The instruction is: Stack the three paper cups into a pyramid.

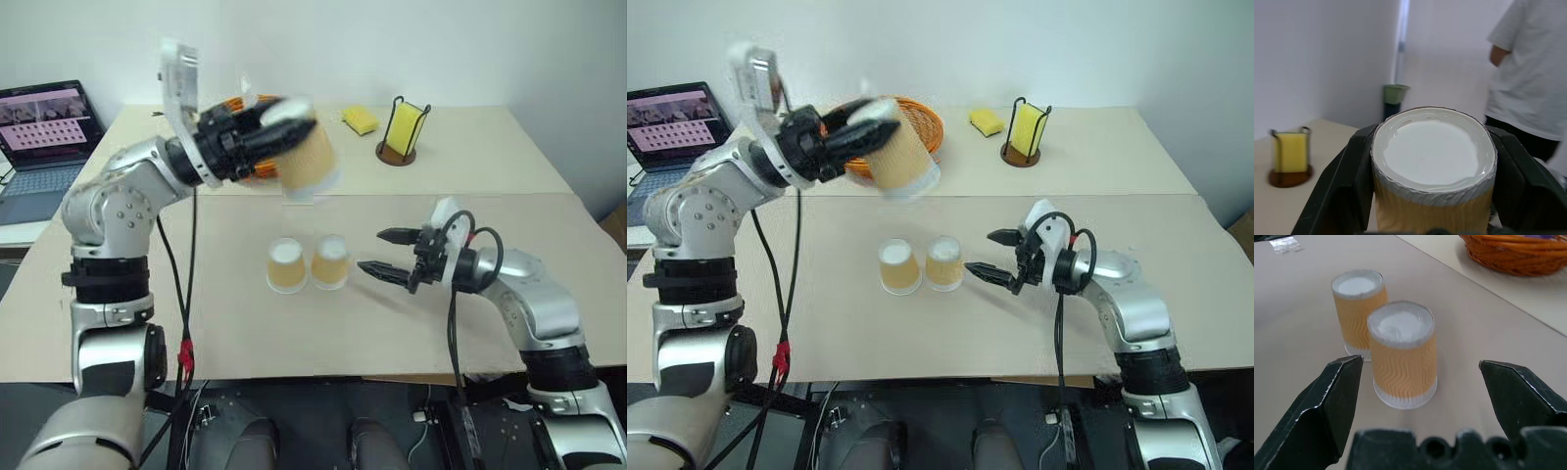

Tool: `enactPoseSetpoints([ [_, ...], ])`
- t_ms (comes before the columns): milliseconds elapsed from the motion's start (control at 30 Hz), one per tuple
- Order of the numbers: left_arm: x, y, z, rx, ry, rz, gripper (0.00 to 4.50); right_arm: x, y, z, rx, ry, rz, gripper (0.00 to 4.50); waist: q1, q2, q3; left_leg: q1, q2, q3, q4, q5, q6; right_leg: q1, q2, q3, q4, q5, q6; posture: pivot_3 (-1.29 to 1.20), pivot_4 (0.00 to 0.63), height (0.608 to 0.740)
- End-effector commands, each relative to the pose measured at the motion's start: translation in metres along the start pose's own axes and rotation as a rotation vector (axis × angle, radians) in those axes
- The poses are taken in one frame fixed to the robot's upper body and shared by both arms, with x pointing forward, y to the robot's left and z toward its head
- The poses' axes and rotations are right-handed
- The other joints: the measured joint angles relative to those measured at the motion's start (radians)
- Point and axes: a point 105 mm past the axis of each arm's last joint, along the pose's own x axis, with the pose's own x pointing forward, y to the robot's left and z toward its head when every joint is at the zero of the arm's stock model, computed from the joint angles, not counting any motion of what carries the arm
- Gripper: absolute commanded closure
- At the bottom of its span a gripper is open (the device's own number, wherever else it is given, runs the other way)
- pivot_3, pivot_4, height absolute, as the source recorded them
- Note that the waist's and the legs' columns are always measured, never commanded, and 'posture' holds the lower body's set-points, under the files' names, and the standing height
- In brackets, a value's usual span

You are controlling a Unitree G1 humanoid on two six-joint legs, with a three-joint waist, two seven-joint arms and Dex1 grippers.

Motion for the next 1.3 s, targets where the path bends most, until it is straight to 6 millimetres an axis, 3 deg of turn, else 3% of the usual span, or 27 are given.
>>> enactPoseSetpoints([
  [33,0.007,-0.001,-0.004,0.025,0.083,-0.095,1.88,-0.01,-0.004,0.016,-0.064,-0.056,-0.059,0.0,-0.001,0.0,0.0,0.001,0.0,0.0,0.0,0.0,0.0,0.001,0.0,0.0,0.001,0.0,0.0,0.0,0.15,0.74],
  [200,0.008,0.013,-0.006,0.015,0.096,-0.099,1.88,-0.016,-0.003,0.012,-0.054,-0.061,-0.089,0.0,-0.001,0.0,0.0,0.003,0.0,0.001,-0.001,0.0,0.0,0.001,0.001,0.001,0.001,0.0,0.0,0.0,0.15,0.74],
  [833,0.004,0.038,-0.065,0.057,0.268,-0.028,1.88,-0.021,-0.004,0.013,-0.035,-0.092,-0.124,0.0,0.003,0.0,0.0,-0.001,0.0,0.0,0.002,0.0,0.0,-0.001,0.0,0.001,0.001,0.0,0.0,0.0,0.15,0.74],
  [1300,0.001,0.039,-0.076,0.049,0.303,-0.033,1.88,-0.023,-0.001,0.012,-0.026,-0.089,-0.127,0.0,0.002,0.0,0.0,-0.001,0.0,0.0,0.002,0.0,0.0,-0.001,0.0,0.001,0.002,0.0,0.0,0.0,0.15,0.74],
])
